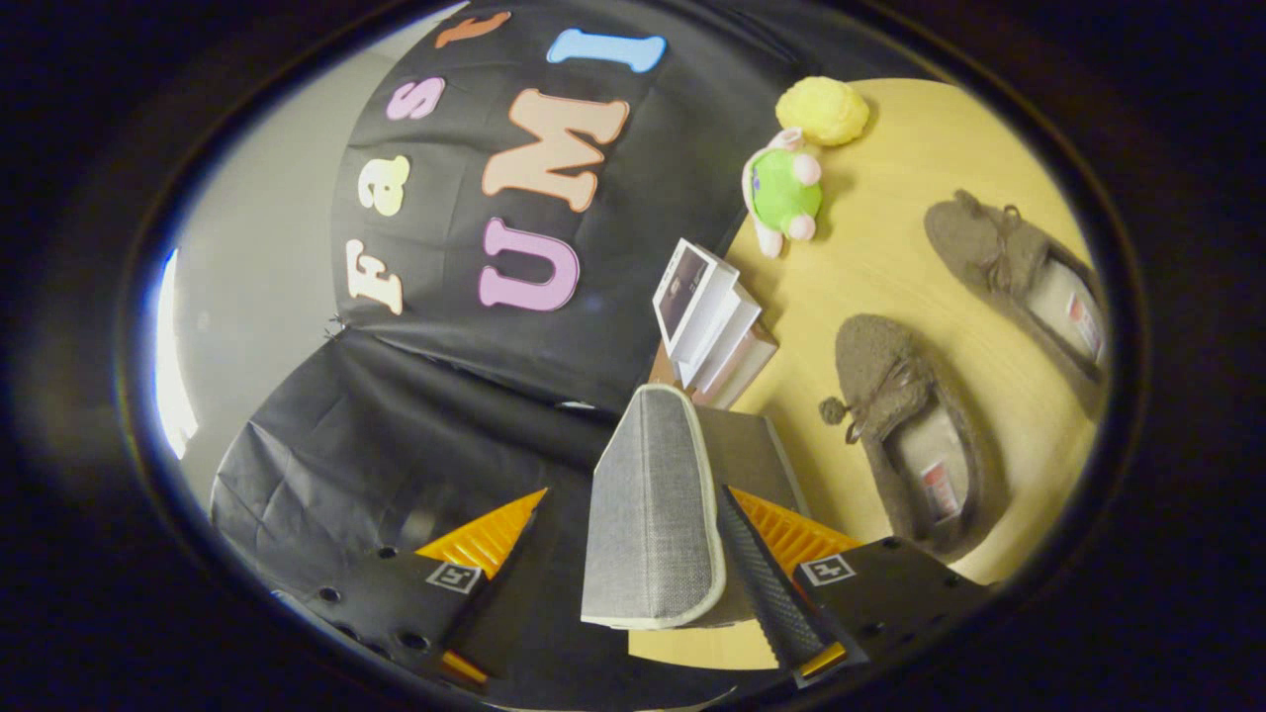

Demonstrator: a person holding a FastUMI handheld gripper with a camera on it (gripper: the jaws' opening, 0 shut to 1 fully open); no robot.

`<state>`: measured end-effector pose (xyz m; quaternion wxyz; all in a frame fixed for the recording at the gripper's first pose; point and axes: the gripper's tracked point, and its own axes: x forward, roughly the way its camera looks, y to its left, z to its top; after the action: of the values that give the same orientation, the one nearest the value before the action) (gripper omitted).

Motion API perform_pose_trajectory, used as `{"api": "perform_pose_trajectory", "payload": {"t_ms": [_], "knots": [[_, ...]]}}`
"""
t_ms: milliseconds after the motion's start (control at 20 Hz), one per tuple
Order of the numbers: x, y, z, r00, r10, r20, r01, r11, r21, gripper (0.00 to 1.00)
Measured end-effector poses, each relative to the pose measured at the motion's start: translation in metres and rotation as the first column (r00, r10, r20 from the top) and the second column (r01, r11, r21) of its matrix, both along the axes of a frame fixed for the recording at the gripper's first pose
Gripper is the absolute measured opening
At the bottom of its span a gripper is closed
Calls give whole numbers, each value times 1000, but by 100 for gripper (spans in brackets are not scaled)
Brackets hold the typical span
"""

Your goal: Open the storage box then place both shoes into the box .Put the left shoe in first, then the right shoe, with the right side of both shoes facing outward in a uniform manner.

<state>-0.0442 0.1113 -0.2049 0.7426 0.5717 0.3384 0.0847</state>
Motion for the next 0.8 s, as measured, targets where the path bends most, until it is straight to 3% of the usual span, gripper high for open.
{"api": "perform_pose_trajectory", "payload": {"t_ms": [400, 800], "knots": [[-19, 32, -34, 991, 73, -108, -49, 976, 210, 100], [-31, 47, -53, 979, 133, -155, -81, 950, 303, 98]]}}
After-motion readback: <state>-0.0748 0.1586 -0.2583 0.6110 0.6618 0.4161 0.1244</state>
